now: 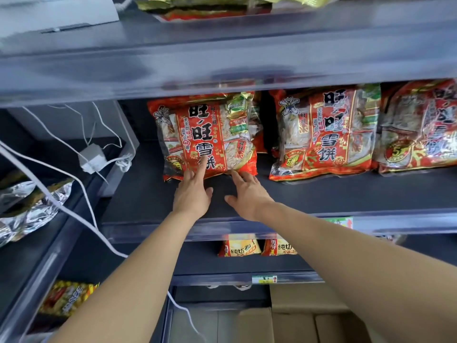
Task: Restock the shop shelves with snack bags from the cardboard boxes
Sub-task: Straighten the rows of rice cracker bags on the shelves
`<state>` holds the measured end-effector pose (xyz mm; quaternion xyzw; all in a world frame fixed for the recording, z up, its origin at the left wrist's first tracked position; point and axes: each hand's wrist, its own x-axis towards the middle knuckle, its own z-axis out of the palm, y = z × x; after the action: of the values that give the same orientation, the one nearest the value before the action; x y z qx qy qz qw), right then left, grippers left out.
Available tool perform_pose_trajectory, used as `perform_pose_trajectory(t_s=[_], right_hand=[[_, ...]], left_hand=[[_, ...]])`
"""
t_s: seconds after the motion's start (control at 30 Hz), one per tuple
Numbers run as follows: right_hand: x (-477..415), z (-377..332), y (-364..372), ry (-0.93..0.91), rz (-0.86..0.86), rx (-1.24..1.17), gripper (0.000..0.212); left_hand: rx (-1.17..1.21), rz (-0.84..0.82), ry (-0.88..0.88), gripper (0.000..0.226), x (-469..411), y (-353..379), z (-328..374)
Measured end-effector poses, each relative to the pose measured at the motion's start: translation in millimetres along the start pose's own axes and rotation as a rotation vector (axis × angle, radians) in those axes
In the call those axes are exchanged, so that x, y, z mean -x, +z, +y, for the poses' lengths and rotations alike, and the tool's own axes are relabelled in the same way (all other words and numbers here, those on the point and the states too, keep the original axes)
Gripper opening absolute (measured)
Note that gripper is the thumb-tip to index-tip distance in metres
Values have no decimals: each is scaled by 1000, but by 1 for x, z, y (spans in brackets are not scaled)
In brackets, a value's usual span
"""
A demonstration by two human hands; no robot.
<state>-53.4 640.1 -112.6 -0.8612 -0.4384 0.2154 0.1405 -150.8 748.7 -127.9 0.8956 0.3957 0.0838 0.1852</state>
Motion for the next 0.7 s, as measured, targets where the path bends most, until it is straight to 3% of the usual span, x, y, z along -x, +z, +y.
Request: perform_pose_trajectory(t_s=[0.4, 0.53, 0.7], right_hand=[[14, 6, 4, -48, 43, 34, 65], [26, 13, -7, -124, 127, 80, 55], [54, 54, -38, -166, 231, 190, 51]], left_hand=[[33, 30, 39, 71, 22, -8, 5], [38, 110, 178, 52, 37, -18, 28], [0, 63, 369, 46, 55, -18, 84]])
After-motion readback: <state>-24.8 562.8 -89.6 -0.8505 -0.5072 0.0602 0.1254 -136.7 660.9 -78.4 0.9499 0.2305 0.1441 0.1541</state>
